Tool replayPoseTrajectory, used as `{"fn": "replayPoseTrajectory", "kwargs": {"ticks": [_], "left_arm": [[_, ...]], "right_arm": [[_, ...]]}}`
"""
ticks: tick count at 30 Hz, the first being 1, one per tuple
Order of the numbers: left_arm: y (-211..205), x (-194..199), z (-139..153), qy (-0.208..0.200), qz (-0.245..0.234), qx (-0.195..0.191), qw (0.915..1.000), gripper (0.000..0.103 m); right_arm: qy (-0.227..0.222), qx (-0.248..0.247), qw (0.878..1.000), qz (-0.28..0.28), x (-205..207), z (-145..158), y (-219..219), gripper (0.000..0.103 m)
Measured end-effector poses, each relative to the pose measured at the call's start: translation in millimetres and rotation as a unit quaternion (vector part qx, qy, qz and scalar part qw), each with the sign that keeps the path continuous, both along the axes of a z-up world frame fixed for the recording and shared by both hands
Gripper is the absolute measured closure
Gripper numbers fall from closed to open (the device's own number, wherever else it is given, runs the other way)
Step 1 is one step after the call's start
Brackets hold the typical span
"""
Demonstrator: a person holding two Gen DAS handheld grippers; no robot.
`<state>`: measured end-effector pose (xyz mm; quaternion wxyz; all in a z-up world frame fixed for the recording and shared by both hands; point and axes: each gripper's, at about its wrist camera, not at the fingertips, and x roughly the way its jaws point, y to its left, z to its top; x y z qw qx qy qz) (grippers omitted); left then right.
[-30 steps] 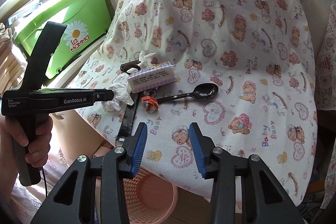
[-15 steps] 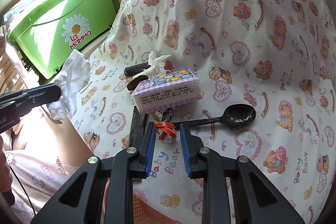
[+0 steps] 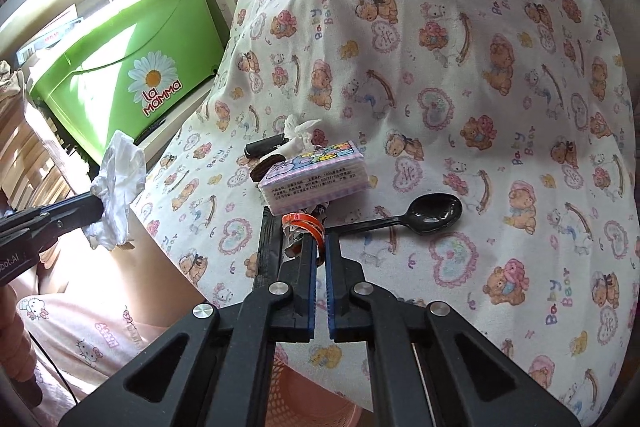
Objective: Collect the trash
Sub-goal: 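Lift the tissue with the left gripper while the right gripper grasps the orange-red item, then carry both items over the pink wastebasket and open both grippers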
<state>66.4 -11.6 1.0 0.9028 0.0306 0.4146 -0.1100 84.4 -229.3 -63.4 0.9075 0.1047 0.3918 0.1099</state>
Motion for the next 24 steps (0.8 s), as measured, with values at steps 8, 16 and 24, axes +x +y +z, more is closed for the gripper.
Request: {"fn": "replayPoseTrajectory", "kwargs": {"ticks": [8, 16, 24], "left_arm": [[-3.3, -22.4, -5.8, 0.012, -0.005, -0.007, 0.9999, 0.095], [-8.5, -39.9, -23.2, 0.033, -0.011, -0.002, 0.9994, 0.095], [0.4, -41.5, -54.8, 0.08, -0.002, -0.011, 0.9967, 0.095]], "right_arm": [[-0.014, 0.001, 1.0, 0.002, -32.0, 16.1, -1.7, 0.098], [-0.03, 0.006, 0.999, 0.014, -81.7, 35.4, 13.3, 0.098], [-0.013, -0.012, 0.999, 0.051, -105.7, 21.7, 39.9, 0.098]]}}
